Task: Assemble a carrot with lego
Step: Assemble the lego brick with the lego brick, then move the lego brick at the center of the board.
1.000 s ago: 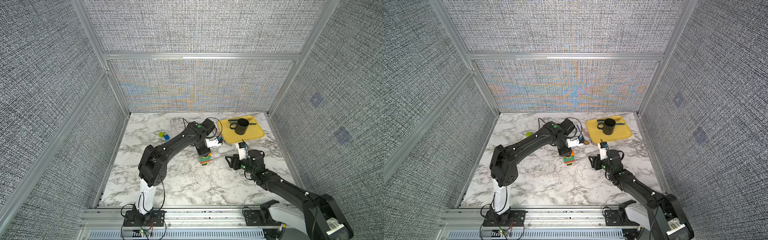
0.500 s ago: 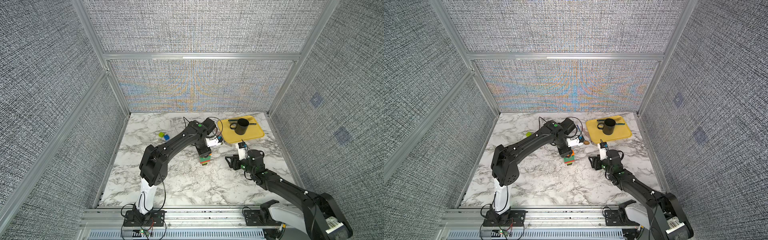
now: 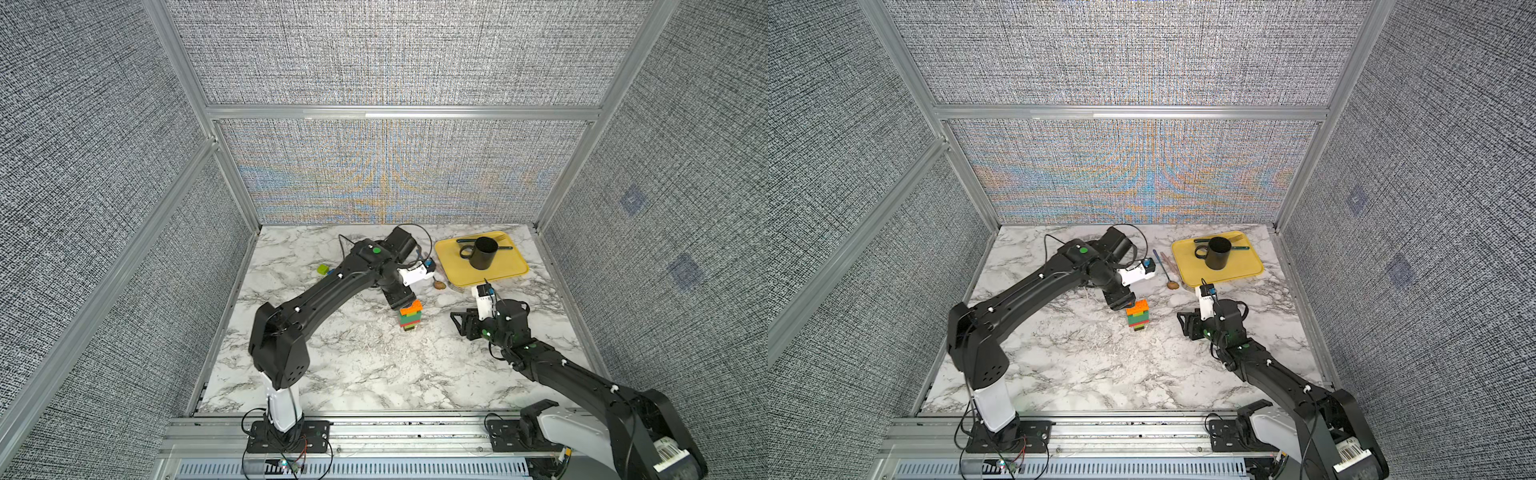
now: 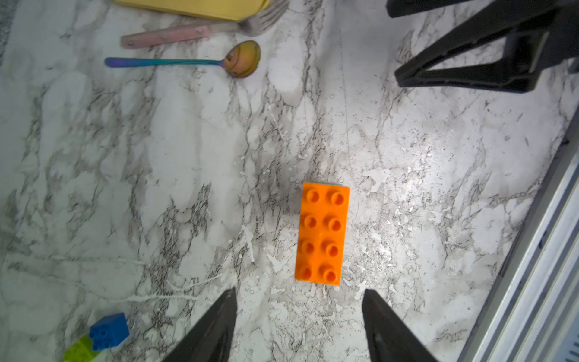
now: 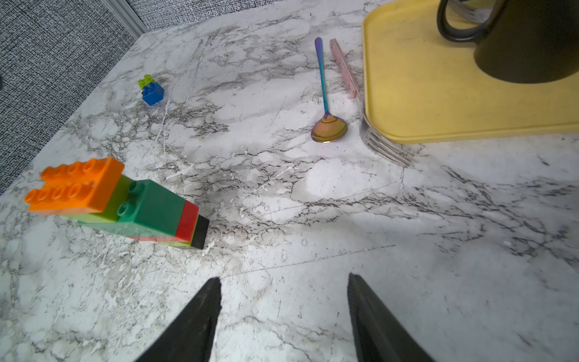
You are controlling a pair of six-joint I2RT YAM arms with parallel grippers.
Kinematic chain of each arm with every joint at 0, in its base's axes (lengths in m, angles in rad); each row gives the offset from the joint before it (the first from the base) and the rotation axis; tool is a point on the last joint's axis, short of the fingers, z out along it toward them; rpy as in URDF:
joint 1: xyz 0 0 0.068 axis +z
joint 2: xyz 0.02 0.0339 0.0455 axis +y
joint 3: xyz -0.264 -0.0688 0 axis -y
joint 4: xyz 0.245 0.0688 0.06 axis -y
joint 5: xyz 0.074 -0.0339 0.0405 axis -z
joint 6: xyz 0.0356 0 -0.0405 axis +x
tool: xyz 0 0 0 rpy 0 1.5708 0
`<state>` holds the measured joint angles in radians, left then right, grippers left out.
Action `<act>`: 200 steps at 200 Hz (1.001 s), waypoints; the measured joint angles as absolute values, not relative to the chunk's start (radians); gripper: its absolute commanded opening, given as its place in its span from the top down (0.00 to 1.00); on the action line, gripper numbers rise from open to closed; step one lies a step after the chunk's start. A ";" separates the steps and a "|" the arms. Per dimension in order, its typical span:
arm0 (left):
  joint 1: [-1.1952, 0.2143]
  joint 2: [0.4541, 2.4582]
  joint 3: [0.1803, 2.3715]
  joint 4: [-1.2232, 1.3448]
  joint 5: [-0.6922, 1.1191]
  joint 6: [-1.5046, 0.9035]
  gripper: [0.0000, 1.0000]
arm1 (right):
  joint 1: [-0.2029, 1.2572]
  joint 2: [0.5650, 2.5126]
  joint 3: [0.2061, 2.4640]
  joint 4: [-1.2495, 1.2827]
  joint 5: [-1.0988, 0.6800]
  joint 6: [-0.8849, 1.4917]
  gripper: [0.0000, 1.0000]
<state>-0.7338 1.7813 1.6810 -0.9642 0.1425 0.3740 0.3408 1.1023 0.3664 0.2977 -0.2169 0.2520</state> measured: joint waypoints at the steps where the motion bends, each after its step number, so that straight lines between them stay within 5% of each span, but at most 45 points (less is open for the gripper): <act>1: -0.731 1.776 1.674 -0.959 0.140 0.370 0.33 | 0.341 1.101 0.366 0.298 -0.217 0.252 0.34; 46: -0.551 1.628 1.414 -0.728 0.020 0.163 0.34 | 0.369 1.069 0.369 0.299 -0.198 0.249 0.34; 85: -0.394 1.727 1.429 -0.695 -0.139 -0.047 0.35 | 0.389 1.124 0.395 0.300 -0.189 0.249 0.34; 119: -0.320 1.825 1.407 -0.669 -0.207 -0.176 0.14 | 0.398 1.144 0.402 0.302 -0.187 0.247 0.34; 200: -0.221 2.076 1.496 -0.573 -0.147 -0.348 0.25 | 0.398 1.179 0.403 0.302 -0.168 0.237 0.34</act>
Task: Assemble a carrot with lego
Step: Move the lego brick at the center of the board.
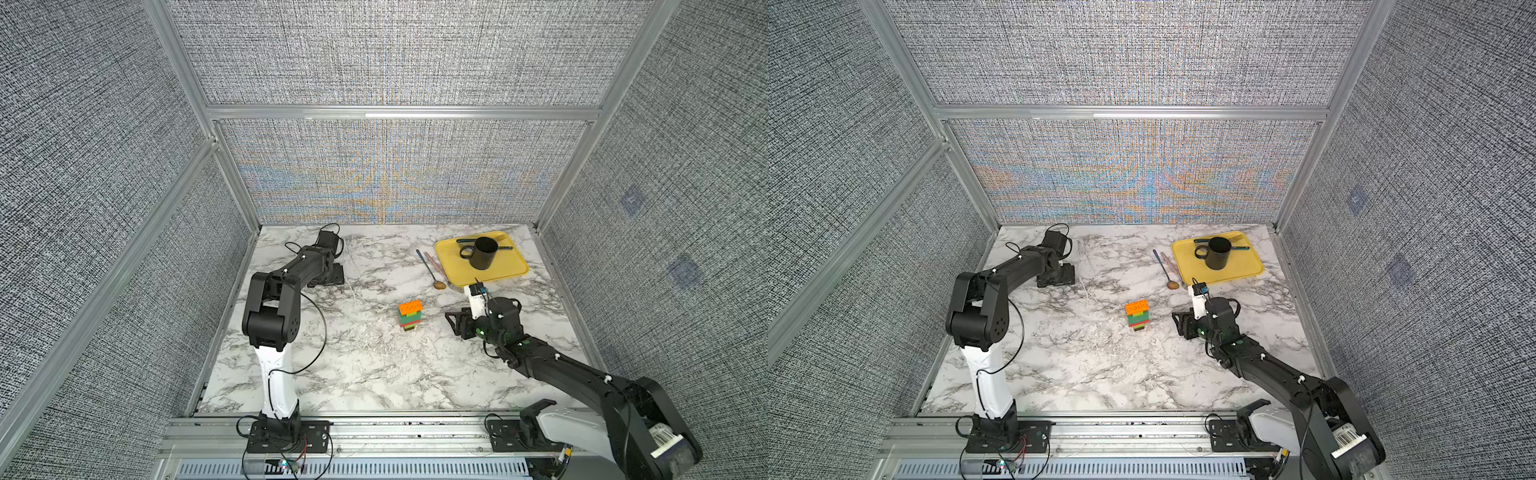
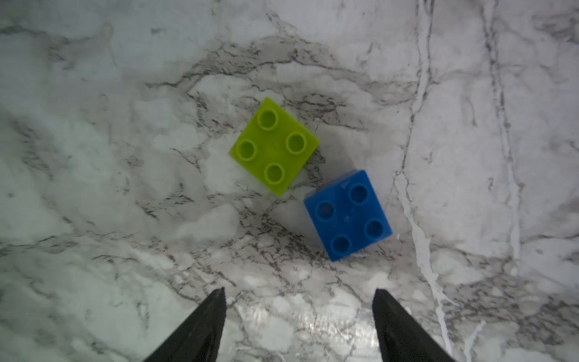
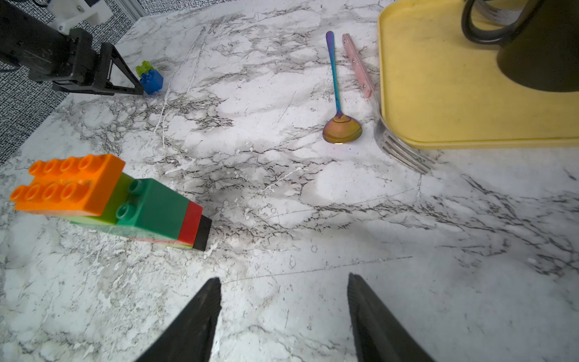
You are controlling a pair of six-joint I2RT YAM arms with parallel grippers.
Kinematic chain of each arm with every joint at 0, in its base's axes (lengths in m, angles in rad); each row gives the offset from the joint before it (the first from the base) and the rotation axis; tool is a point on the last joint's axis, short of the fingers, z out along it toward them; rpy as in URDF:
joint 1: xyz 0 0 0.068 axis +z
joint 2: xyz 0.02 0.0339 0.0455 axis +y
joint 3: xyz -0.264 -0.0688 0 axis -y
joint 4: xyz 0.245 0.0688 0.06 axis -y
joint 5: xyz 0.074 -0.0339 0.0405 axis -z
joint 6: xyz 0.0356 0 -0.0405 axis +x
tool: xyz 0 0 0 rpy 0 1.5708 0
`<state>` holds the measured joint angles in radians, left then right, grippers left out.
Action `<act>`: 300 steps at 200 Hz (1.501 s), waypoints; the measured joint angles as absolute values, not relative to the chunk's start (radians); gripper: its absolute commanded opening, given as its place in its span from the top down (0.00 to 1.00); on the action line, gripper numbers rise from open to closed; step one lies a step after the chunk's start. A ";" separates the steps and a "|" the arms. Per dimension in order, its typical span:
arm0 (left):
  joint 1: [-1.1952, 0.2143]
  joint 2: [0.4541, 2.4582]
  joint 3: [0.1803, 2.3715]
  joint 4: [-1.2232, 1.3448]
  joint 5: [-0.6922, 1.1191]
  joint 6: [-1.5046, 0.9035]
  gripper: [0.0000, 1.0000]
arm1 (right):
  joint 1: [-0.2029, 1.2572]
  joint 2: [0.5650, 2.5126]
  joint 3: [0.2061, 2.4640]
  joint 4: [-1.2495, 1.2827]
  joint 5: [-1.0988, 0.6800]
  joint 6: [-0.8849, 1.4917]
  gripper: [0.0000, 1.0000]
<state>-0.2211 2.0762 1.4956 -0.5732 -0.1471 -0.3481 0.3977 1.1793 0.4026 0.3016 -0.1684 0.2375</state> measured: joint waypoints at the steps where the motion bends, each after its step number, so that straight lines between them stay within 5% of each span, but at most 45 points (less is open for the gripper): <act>1: -0.221 2.078 1.497 -0.573 -0.147 -0.349 0.25 | 0.398 1.180 0.403 0.302 -0.168 0.237 0.34; 126: -0.227 2.222 1.654 -0.554 -0.113 -0.434 0.39 | 0.398 1.202 0.403 0.302 -0.167 0.233 0.34; 226: -0.241 2.234 1.665 -0.538 -0.120 -0.447 0.65 | 0.398 1.204 0.403 0.302 -0.166 0.229 0.34; 300: -0.418 1.924 1.238 -0.460 -0.077 -0.385 0.65 | 0.398 1.200 0.400 0.303 -0.157 0.226 0.34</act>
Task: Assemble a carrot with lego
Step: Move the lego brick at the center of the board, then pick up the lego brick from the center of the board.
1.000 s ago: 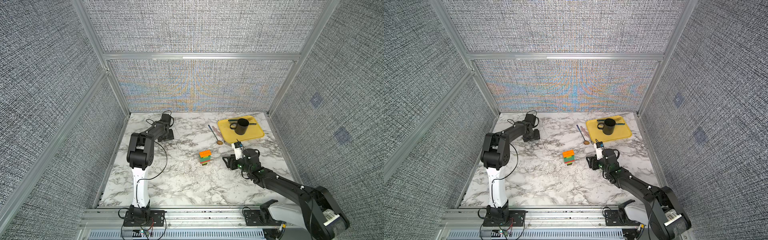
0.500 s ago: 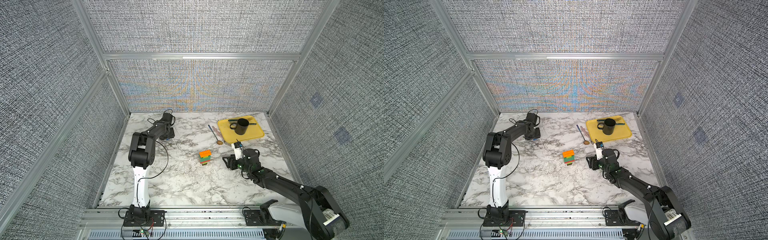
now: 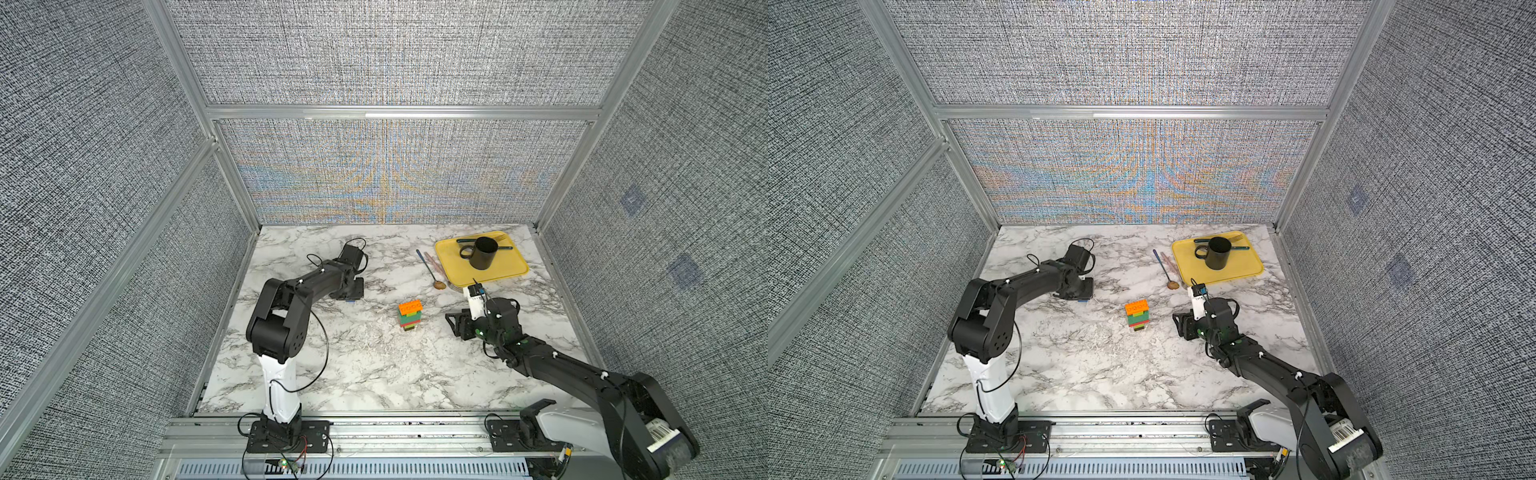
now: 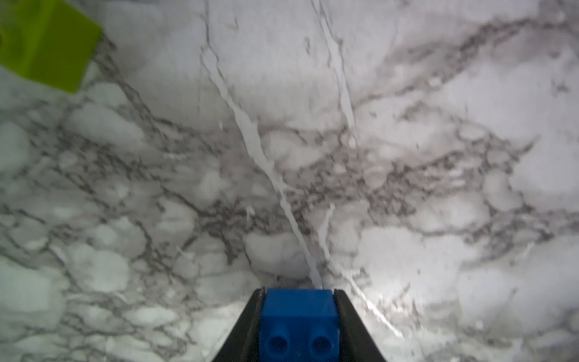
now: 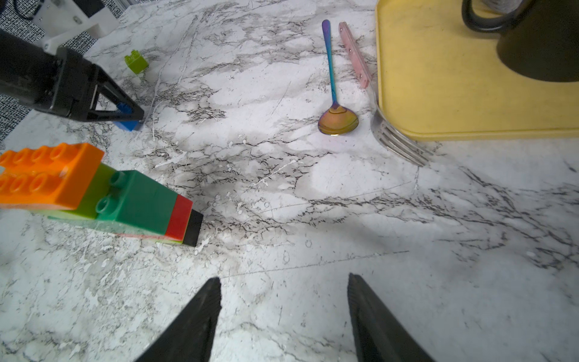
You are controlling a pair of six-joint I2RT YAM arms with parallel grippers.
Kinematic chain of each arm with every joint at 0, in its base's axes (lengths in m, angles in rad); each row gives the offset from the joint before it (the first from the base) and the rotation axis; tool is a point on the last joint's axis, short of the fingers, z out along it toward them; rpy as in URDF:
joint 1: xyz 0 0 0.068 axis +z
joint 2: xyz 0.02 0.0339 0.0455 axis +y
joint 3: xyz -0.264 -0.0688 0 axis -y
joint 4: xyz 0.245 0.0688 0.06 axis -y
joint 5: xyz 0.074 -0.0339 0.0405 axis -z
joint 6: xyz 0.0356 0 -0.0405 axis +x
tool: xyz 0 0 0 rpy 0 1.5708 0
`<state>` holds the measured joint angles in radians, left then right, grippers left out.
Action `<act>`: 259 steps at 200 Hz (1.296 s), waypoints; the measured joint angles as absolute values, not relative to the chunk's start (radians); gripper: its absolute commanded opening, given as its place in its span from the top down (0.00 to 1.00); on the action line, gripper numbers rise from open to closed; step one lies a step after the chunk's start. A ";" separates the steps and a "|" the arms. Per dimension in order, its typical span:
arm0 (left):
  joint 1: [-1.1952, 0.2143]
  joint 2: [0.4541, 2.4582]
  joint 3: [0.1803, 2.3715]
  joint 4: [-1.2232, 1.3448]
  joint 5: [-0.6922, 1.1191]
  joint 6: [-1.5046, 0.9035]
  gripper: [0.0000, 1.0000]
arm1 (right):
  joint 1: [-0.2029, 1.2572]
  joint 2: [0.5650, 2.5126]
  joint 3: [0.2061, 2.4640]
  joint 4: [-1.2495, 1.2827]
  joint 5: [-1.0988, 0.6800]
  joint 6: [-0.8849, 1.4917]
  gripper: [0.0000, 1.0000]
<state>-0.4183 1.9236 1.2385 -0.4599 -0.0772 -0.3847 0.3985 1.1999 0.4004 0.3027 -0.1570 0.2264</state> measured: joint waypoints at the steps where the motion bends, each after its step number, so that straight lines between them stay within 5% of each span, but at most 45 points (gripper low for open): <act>1: -0.421 1.920 1.234 -0.459 -0.077 -0.385 0.65 | 0.398 1.200 0.400 0.303 -0.157 0.226 0.34; 48: -0.519 1.835 1.065 -0.341 -0.079 -0.374 0.63 | 0.400 1.206 0.400 0.302 -0.157 0.226 0.34; 107: -0.566 1.733 0.882 -0.147 -0.088 -0.375 0.49 | 0.403 1.193 0.398 0.302 -0.157 0.227 0.34; 191: -0.573 1.711 0.785 0.021 -0.139 -0.396 0.56 | 0.415 1.206 0.398 0.303 -0.157 0.227 0.34; 259: -0.581 1.679 0.746 0.034 -0.159 -0.430 0.52 | 0.418 1.198 0.396 0.303 -0.149 0.227 0.34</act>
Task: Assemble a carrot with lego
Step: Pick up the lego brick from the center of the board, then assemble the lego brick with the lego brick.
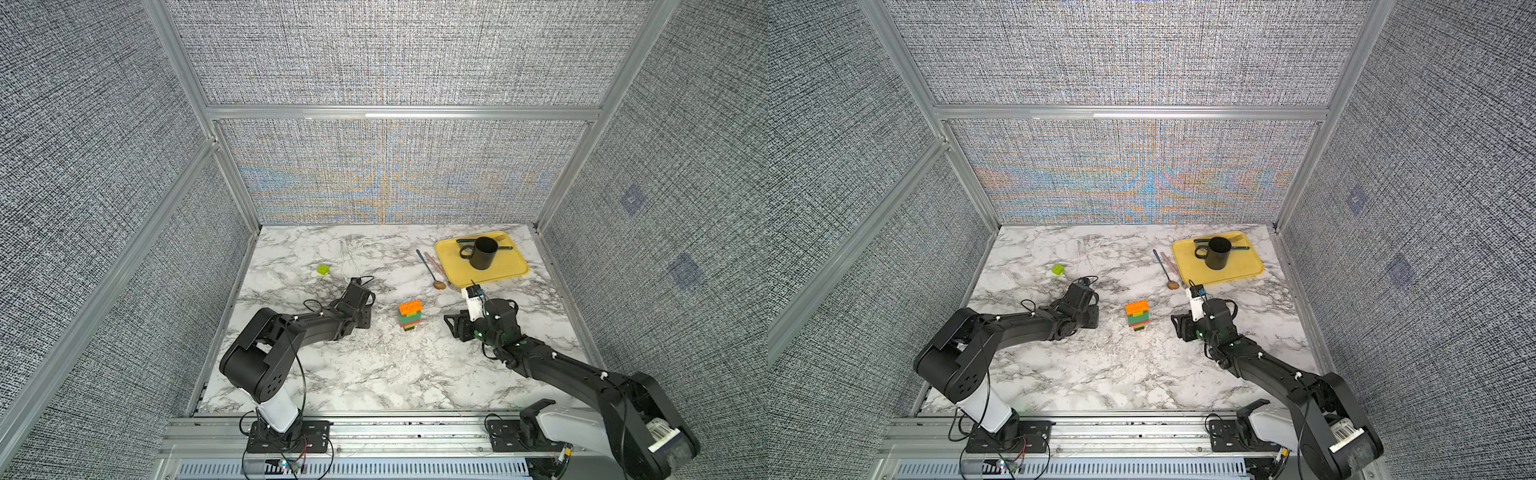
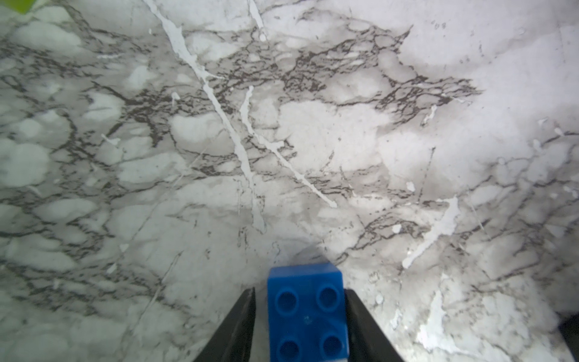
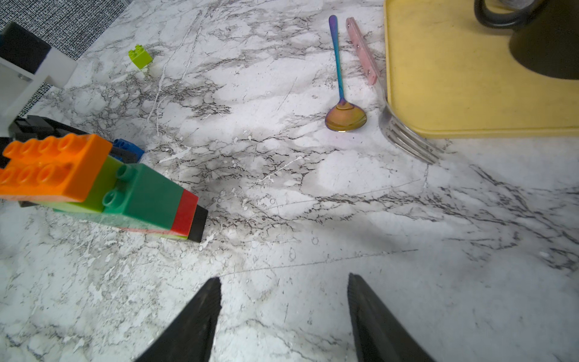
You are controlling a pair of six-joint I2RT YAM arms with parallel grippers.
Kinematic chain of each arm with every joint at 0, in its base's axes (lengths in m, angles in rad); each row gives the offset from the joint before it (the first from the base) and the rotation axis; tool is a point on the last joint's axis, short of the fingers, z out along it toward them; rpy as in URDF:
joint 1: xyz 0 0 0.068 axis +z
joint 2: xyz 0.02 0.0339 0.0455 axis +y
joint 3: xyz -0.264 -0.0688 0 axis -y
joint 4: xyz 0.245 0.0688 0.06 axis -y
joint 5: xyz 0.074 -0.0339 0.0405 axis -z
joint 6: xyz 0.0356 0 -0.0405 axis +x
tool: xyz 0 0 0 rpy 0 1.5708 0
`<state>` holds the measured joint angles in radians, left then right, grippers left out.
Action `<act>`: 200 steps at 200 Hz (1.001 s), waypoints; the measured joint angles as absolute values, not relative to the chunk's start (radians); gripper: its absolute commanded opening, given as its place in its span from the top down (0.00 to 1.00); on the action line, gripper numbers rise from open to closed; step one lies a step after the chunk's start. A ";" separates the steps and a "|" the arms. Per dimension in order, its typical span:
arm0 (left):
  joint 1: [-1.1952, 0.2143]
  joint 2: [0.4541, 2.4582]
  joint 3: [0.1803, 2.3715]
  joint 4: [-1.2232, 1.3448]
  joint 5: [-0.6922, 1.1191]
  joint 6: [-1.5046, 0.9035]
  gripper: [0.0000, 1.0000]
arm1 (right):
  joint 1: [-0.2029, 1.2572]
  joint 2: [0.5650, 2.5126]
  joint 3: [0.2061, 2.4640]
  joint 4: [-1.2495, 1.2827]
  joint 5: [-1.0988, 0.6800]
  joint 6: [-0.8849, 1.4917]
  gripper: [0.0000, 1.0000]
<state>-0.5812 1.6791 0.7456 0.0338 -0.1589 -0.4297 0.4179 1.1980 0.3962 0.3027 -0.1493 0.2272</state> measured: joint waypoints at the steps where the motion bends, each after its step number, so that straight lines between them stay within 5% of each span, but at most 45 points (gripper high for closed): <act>1: -0.582 1.679 0.746 0.034 -0.159 -0.430 0.52 | 0.418 1.198 0.396 0.303 -0.149 0.227 0.34; 107: -0.588 1.644 0.720 0.026 -0.162 -0.422 0.73 | 0.419 1.198 0.393 0.301 -0.148 0.230 0.34; 200: -0.594 1.271 0.788 -0.081 0.134 -0.165 0.87 | 0.352 1.173 0.602 0.203 -0.392 0.255 0.33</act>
